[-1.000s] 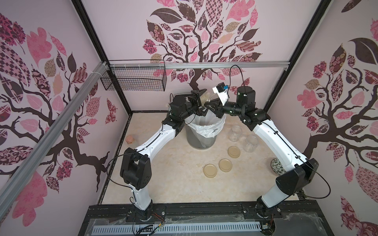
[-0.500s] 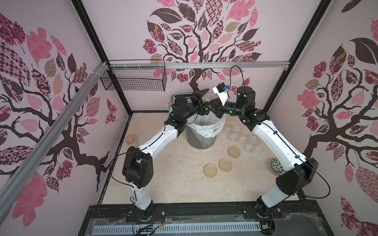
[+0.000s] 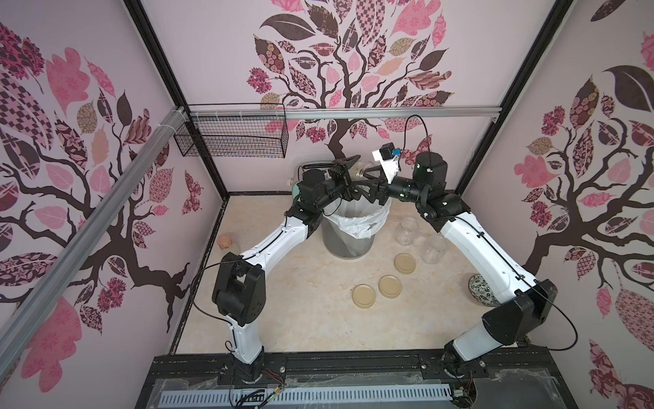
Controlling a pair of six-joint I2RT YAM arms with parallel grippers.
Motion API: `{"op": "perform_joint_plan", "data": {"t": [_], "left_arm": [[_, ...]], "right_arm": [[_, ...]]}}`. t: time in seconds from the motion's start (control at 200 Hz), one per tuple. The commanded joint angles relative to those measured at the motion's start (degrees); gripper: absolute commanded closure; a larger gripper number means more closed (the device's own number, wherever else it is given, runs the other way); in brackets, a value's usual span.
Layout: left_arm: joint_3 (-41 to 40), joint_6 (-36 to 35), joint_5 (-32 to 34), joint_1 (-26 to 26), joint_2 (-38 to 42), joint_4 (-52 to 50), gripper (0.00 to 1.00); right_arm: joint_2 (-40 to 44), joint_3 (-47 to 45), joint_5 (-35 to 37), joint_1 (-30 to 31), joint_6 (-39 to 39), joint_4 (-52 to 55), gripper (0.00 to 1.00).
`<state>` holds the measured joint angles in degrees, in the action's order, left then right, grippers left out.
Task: Empty moldy rice from jars
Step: Pour the moldy rice from the jar into the trash bin.
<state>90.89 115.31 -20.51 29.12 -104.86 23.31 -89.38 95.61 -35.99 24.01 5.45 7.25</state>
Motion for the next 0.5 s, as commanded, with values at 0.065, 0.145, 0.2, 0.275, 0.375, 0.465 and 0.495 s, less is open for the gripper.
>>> {"op": "perform_joint_plan", "data": {"t": [0.065,0.145,0.2,0.275,0.375,0.465,0.495], "left_arm": [[0.62,-2.36,1.52,-0.90,0.55,2.89,0.28],[0.69,-3.29,1.75,-1.14,0.62,2.32,0.28],[0.71,-4.27,1.81,-1.32,0.79,1.65,0.28],[0.93,-5.99,1.88,-1.66,1.05,0.13,0.29],[1.15,-9.31,2.19,-2.40,1.54,-2.35,0.29],[2.02,-13.00,2.10,-2.91,1.66,-5.32,0.28],[2.43,-14.22,2.06,-3.11,1.64,-6.51,0.28]], "right_arm": [[3.09,-0.76,1.18,-0.20,0.08,-1.85,0.06],[4.15,-1.74,1.79,-0.28,0.47,-1.02,0.01],[5.29,-2.82,2.61,-0.39,0.54,-0.79,0.01],[7.29,-4.44,4.07,-0.37,1.08,-0.40,0.01],[10.71,-7.17,7.52,-0.54,1.56,0.11,0.01],[13.90,-9.65,11.99,-0.74,1.81,1.27,0.01],[14.86,-10.40,13.11,-0.82,1.76,1.64,0.01]]}}
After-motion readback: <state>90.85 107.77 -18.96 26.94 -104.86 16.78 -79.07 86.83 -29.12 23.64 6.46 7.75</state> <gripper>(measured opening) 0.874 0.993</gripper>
